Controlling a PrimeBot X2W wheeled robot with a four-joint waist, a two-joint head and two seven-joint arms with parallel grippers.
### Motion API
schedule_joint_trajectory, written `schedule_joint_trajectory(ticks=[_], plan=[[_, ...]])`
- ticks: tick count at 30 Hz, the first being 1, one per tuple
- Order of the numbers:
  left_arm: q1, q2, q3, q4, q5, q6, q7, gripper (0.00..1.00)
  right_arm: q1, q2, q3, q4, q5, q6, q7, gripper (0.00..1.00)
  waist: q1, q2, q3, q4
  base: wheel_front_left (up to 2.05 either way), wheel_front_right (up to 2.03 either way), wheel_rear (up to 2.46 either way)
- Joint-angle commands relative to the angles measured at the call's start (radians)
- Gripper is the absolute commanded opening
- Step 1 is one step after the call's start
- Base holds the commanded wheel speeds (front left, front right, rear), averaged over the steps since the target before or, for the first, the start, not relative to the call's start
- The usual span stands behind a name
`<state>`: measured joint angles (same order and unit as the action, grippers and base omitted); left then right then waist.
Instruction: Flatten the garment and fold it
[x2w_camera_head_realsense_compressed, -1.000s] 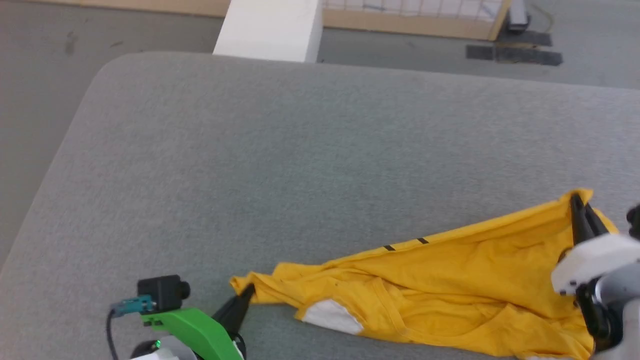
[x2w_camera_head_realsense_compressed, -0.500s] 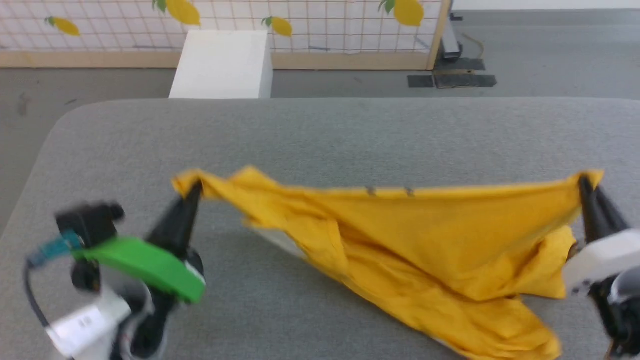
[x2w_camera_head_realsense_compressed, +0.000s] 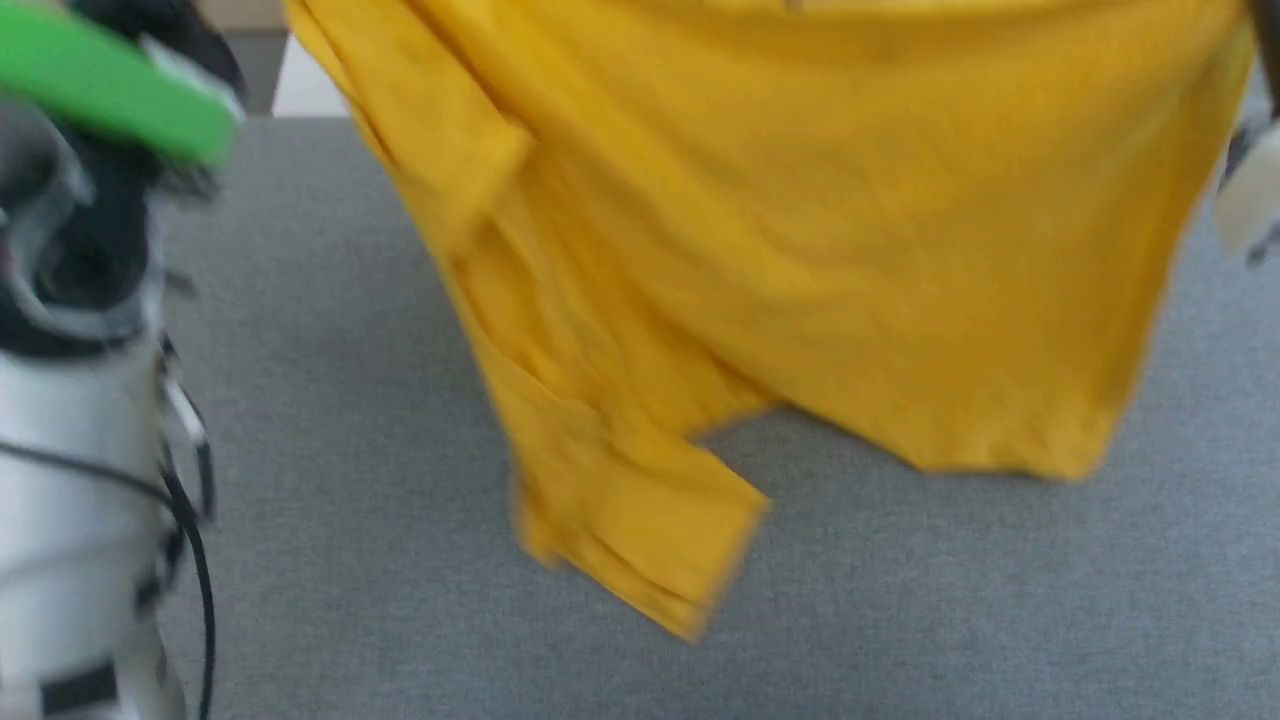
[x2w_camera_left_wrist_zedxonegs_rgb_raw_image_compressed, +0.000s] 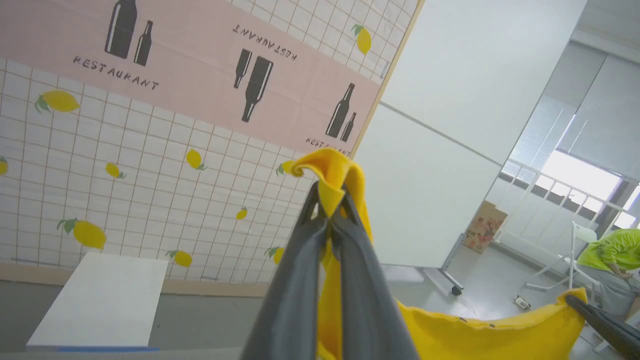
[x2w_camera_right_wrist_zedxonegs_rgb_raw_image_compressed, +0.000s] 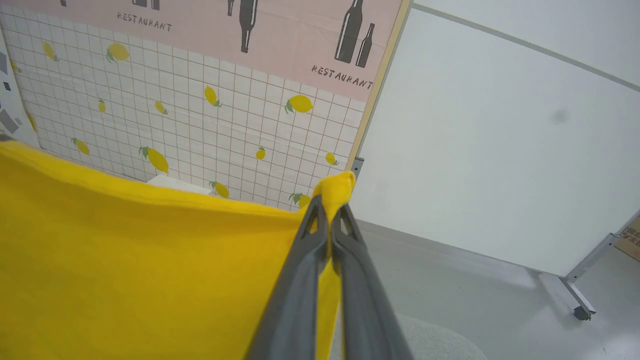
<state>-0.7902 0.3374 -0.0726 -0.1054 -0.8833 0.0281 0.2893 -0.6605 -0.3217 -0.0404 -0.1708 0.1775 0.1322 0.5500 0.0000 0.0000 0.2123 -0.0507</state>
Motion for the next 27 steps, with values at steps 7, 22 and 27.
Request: schedule_joint_trajectory(ticks=[7, 22, 27], plan=[[-0.396, 0.029, 0.037, 0.162, 0.095, 0.035, -0.087, 0.00, -0.372, 0.001, 0.053, 0.170, -0.033, -0.002, 0.019, 0.00, 0.0000, 0.0000, 0.282, -0.020, 0.00, 0.00, 0.00], [-0.766, 0.046, 0.026, 0.413, 0.224, -0.064, -0.402, 0.00, -0.740, 0.124, -0.034, 0.435, -0.288, -0.002, -0.297, 0.00, 0.0000, 0.0000, 0.439, -0.014, 0.00, 0.00, 0.00], [-0.606, 0.064, -0.043, 0.517, 0.240, -0.120, -0.397, 0.00, -0.595, 0.124, -0.007, 0.516, -0.262, -0.002, -0.362, 0.00, 0.0000, 0.0000, 0.411, 0.011, 0.00, 0.00, 0.00]])
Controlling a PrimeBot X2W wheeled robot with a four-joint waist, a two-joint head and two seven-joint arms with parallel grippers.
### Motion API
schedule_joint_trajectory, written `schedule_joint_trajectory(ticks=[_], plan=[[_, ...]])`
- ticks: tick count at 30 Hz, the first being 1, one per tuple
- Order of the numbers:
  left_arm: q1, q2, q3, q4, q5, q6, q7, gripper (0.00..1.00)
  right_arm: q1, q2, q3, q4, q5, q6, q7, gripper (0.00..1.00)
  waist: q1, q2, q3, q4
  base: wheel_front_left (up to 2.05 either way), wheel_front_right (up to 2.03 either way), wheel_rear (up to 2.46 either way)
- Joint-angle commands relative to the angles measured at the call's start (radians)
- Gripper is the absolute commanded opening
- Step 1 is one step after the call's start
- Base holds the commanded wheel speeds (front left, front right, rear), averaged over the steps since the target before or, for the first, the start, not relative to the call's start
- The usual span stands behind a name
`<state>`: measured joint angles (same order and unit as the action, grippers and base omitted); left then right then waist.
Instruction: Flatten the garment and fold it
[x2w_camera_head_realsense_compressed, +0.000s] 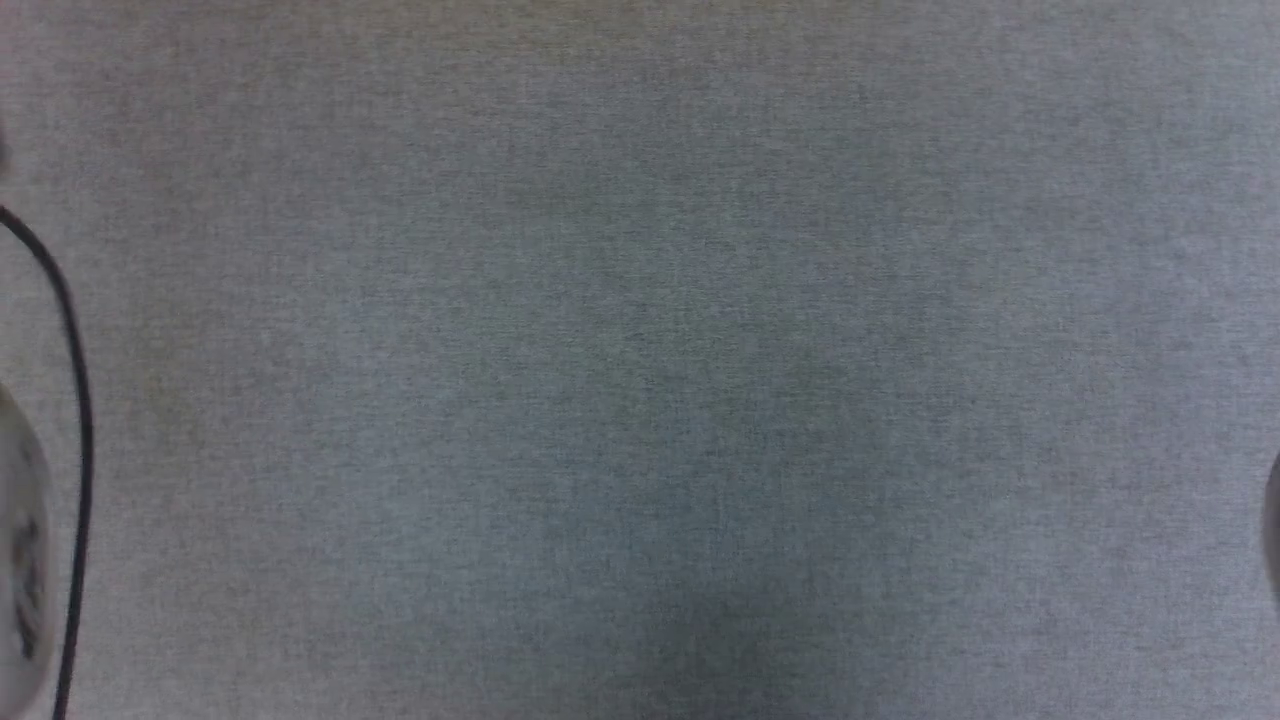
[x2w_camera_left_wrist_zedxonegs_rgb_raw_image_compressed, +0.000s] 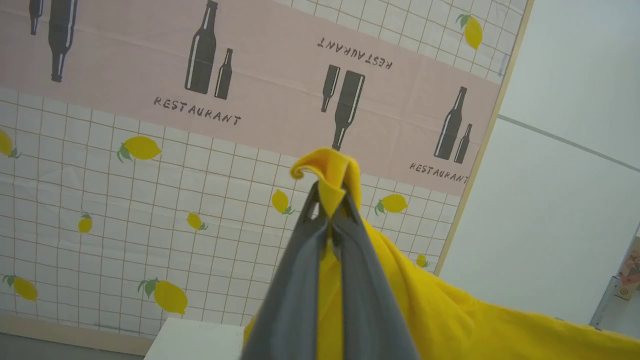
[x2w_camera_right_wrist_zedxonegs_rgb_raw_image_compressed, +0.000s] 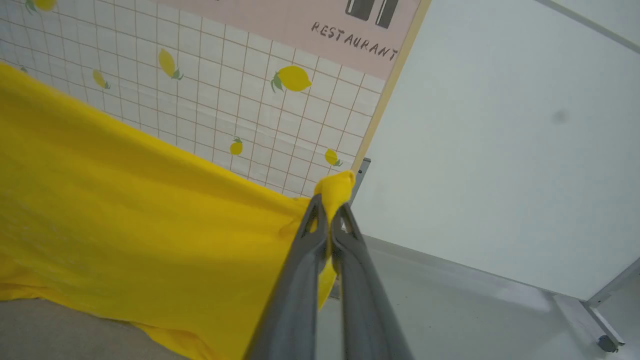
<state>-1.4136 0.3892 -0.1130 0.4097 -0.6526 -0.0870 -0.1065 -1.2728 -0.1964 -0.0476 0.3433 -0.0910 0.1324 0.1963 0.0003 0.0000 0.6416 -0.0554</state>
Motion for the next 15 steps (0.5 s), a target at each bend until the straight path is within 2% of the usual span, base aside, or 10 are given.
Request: schedule_joint_trajectory(ticks=[1, 8, 11, 15], plan=[[0.051, 0.022, -0.023, 0.020, 0.020, -0.010, 0.007, 0.00, 0.051, -0.002, 0.007, 0.012, 0.019, -0.002, -0.019, 0.00, -0.0003, 0.0000, -0.027, 0.019, 0.00, 0.00, 0.00], [0.361, 0.111, -0.230, 0.094, 0.070, -0.041, 0.130, 0.00, 0.354, -0.016, 0.073, 0.058, 0.130, -0.002, -0.046, 0.00, -0.0003, 0.0000, -0.145, 0.039, 0.00, 0.00, 0.00], [0.509, 0.127, -0.311, 0.084, 0.011, -0.043, 0.185, 0.00, 0.493, -0.025, 0.107, 0.045, 0.175, -0.002, -0.028, 0.00, -0.0003, 0.0000, -0.213, 0.042, 0.00, 0.00, 0.00], [0.689, 0.170, -0.411, 0.004, -0.082, -0.043, 0.246, 0.00, 0.667, -0.048, 0.137, -0.009, 0.222, -0.002, 0.005, 0.00, -0.0003, 0.0000, -0.291, 0.050, 0.00, 0.00, 0.00]])
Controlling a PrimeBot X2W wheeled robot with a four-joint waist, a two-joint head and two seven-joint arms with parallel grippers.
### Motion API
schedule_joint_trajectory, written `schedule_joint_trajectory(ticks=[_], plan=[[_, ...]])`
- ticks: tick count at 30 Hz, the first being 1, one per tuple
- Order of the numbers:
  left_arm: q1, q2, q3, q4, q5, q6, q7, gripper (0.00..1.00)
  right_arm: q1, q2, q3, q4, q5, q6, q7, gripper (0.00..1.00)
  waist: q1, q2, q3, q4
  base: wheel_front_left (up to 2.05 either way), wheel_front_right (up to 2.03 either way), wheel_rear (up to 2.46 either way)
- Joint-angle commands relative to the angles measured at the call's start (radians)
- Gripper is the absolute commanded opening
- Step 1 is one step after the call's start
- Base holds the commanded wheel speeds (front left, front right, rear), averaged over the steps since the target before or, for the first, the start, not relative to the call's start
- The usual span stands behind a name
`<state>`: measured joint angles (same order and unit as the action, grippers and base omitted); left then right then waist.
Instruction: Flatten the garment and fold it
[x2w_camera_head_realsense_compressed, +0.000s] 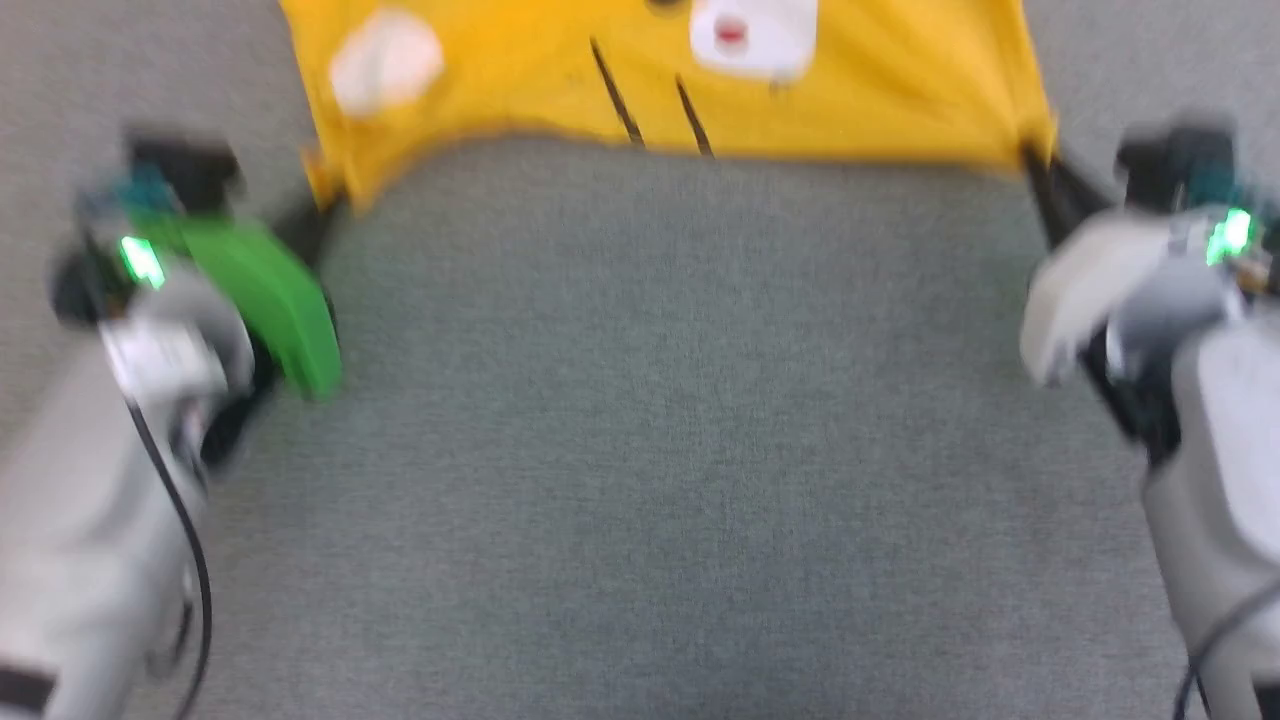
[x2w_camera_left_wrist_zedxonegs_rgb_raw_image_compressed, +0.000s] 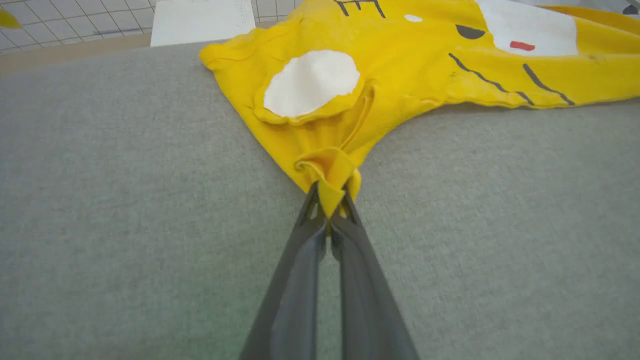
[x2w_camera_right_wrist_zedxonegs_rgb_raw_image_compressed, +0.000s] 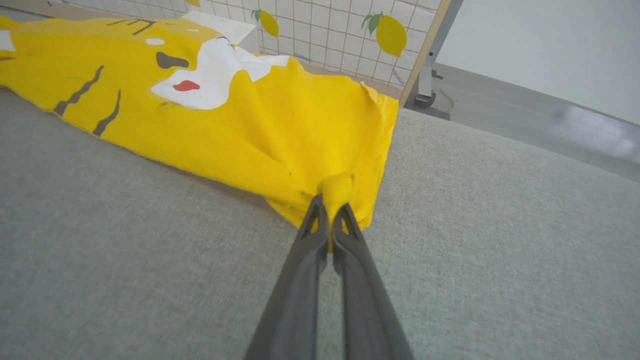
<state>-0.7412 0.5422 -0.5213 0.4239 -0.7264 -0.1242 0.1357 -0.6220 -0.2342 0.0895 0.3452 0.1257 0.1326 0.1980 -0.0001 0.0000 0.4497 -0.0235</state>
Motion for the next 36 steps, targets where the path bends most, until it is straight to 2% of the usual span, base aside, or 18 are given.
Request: schedule_joint_trajectory(ticks=[1, 5, 7, 16, 20, 24, 26, 27, 36], plan=[[0.055, 0.025, -0.019, -0.029, -0.025, -0.006, 0.015, 0.00, 0.054, -0.015, -0.001, -0.025, 0.011, -0.002, 0.008, 0.00, 0.0001, 0.0000, -0.114, 0.020, 0.00, 0.00, 0.00], [0.229, 0.064, -0.061, -0.113, -0.079, -0.005, 0.063, 0.00, 0.224, -0.019, -0.027, -0.095, 0.020, -0.002, 0.042, 0.00, 0.0001, 0.0000, -0.179, 0.020, 0.00, 0.00, 0.00], [0.310, 0.077, -0.068, -0.156, -0.110, 0.010, 0.089, 0.00, 0.295, -0.015, -0.046, -0.126, 0.016, -0.002, 0.053, 0.00, 0.0001, 0.0000, -0.204, 0.017, 0.00, 0.00, 0.00], [0.644, 0.167, -0.066, -0.375, -0.206, 0.160, 0.154, 0.00, 0.542, 0.030, -0.159, -0.248, 0.001, -0.002, 0.133, 0.00, 0.0001, 0.0000, -0.280, 0.006, 0.00, 0.00, 0.00], [0.751, 0.182, -0.075, -0.461, -0.225, 0.209, 0.154, 0.00, 0.639, 0.055, -0.203, -0.293, 0.003, -0.002, 0.189, 0.00, 0.0001, 0.0000, -0.295, 0.013, 0.00, 0.00, 0.00], [0.812, 0.167, -0.091, -0.508, -0.221, 0.246, 0.135, 0.00, 0.730, 0.092, -0.239, -0.329, 0.006, -0.002, 0.227, 0.00, 0.0001, 0.0000, -0.307, 0.021, 0.00, 0.00, 0.00], [0.823, 0.161, -0.092, -0.513, -0.189, 0.272, 0.102, 0.00, 0.767, 0.106, -0.245, -0.340, 0.000, -0.002, 0.224, 0.00, 0.0001, 0.0000, -0.314, 0.022, 0.00, 0.00, 0.00], [0.823, 0.128, -0.089, -0.509, -0.134, 0.298, 0.014, 0.00, 0.797, 0.127, -0.242, -0.354, 0.003, -0.002, 0.174, 0.00, 0.0001, 0.0000, -0.323, 0.020, 0.00, 0.00, 0.00], [0.709, 0.035, -0.095, -0.453, 0.105, 0.322, -0.309, 0.00, 0.757, 0.135, -0.205, -0.322, -0.005, -0.002, -0.105, 0.00, 0.0001, 0.0000, -0.332, 0.011, 0.00, 0.00, 0.00]])
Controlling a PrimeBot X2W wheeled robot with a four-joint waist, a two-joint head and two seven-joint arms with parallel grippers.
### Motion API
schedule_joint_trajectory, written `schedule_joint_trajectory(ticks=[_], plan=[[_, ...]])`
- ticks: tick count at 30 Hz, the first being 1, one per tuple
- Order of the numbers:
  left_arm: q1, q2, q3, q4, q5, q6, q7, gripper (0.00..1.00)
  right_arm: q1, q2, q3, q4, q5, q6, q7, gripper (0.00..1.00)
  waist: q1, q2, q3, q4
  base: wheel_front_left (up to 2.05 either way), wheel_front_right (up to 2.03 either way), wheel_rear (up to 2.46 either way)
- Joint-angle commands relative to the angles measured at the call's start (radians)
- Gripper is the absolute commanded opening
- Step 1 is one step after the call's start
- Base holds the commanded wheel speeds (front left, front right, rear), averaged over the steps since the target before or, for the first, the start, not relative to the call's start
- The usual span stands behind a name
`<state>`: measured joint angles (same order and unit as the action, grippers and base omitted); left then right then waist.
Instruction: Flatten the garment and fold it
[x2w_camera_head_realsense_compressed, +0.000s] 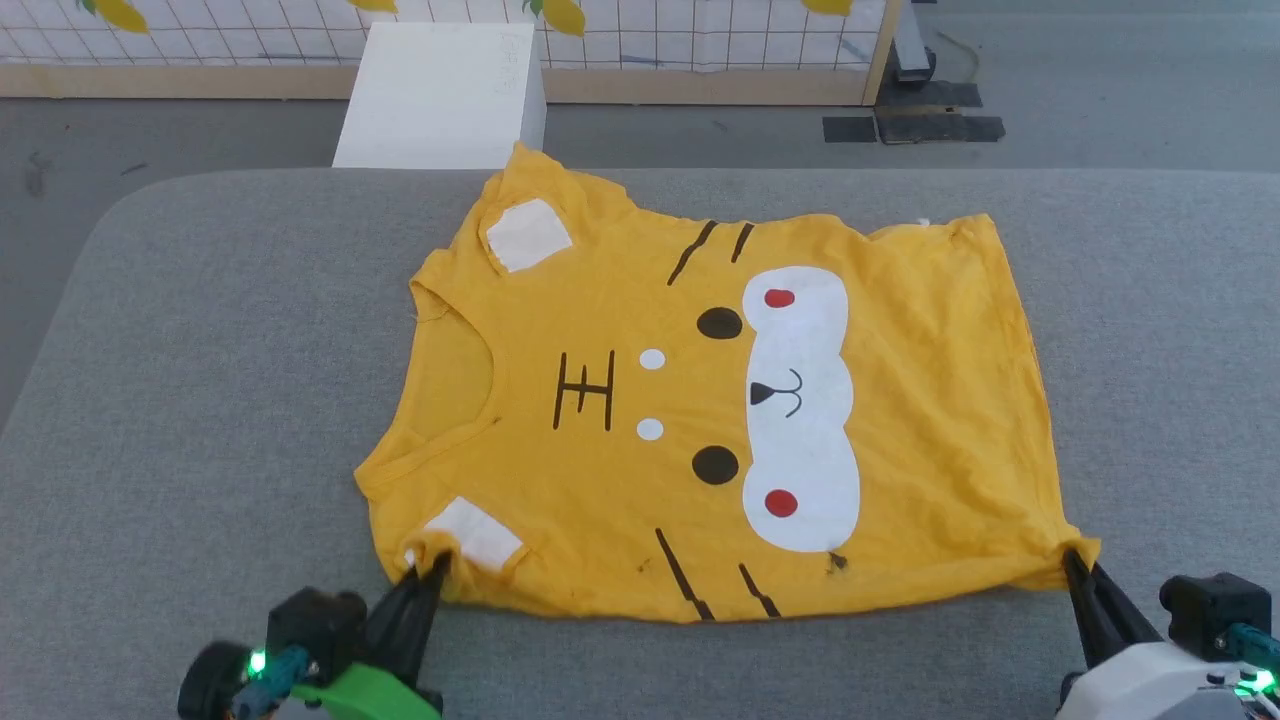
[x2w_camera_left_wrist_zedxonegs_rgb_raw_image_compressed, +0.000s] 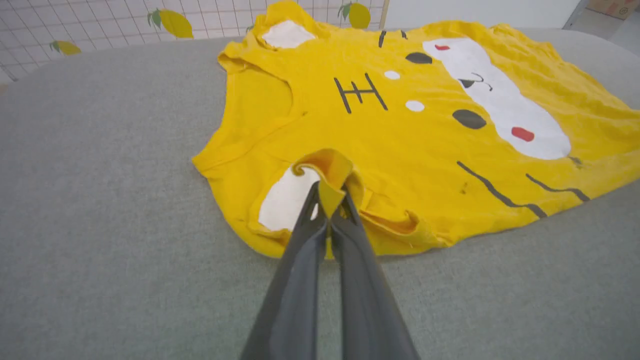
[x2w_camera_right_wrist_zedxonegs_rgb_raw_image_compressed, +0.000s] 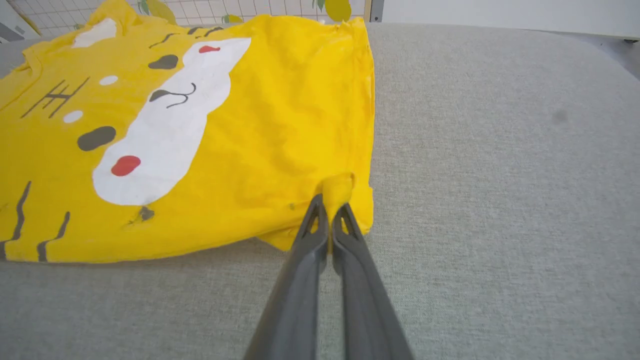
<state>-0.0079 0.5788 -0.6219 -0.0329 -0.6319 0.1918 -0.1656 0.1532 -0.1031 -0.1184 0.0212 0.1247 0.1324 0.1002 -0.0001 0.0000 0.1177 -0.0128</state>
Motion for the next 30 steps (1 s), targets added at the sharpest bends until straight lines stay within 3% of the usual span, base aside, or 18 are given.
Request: schedule_joint_trajectory(ticks=[1, 6, 19, 30], plan=[[-0.048, -0.007, 0.004, 0.013, 0.033, 0.004, -0.028, 0.00, -0.030, 0.001, 0.009, 0.009, -0.007, -0.002, -0.026, 0.00, 0.0001, 0.0000, 0.002, 0.000, 0.00, 0.00, 0.00], [-0.173, -0.022, 0.015, 0.050, 0.075, -0.035, -0.059, 0.00, -0.103, -0.019, 0.041, 0.038, -0.010, -0.002, -0.046, 0.00, 0.0001, 0.0000, 0.022, -0.005, 0.00, 0.00, 0.00], [-0.569, 0.002, 0.013, 0.220, 0.070, -0.242, 0.071, 0.00, -0.401, -0.080, 0.107, 0.148, 0.004, -0.002, 0.072, 0.00, 0.0001, 0.0000, 0.154, -0.041, 0.00, 0.00, 0.00], [-0.739, 0.015, -0.003, 0.437, -0.035, -0.310, 0.243, 0.00, -0.613, -0.090, 0.112, 0.294, 0.020, -0.002, 0.234, 0.00, 0.0001, 0.0000, 0.284, -0.070, 0.00, 0.00, 0.00]])
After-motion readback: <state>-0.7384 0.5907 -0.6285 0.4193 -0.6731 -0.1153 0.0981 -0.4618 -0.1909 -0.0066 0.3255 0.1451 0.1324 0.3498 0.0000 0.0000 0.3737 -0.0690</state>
